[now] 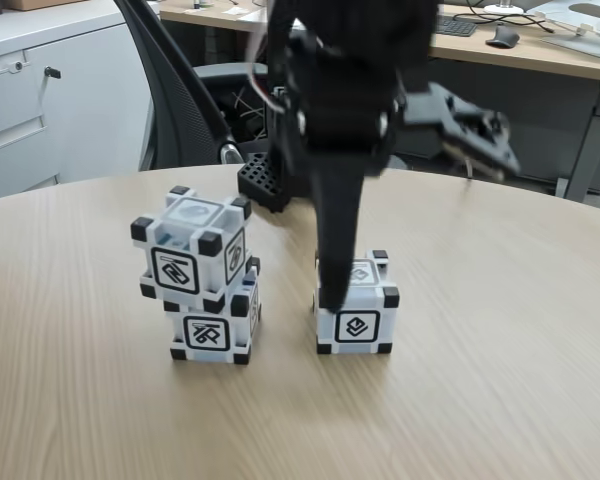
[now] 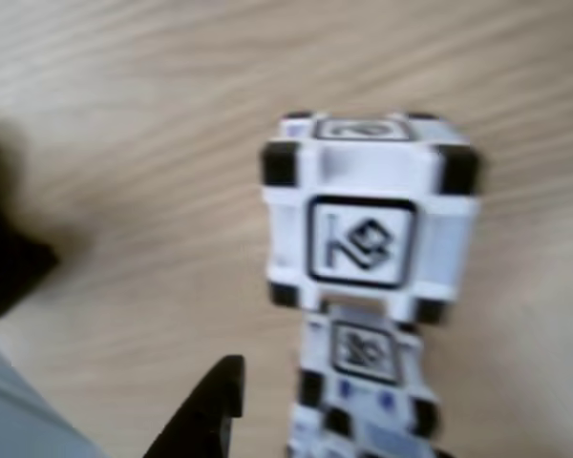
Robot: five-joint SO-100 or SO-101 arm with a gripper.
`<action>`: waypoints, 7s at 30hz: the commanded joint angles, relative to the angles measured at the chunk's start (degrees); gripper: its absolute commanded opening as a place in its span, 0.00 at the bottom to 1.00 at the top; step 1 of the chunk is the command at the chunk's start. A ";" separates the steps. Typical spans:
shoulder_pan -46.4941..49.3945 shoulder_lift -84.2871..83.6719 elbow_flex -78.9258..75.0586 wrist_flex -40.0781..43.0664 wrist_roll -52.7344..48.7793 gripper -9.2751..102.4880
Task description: Stack cubes from left to right.
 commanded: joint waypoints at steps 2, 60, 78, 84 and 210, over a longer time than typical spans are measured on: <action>-0.44 -0.09 3.96 -0.53 1.23 0.54; -6.77 -8.79 3.78 -12.83 -0.79 0.09; -6.77 9.40 3.69 -11.51 1.85 0.08; -6.86 17.14 3.69 -4.22 4.75 0.08; -10.72 14.50 -8.09 4.22 3.78 0.10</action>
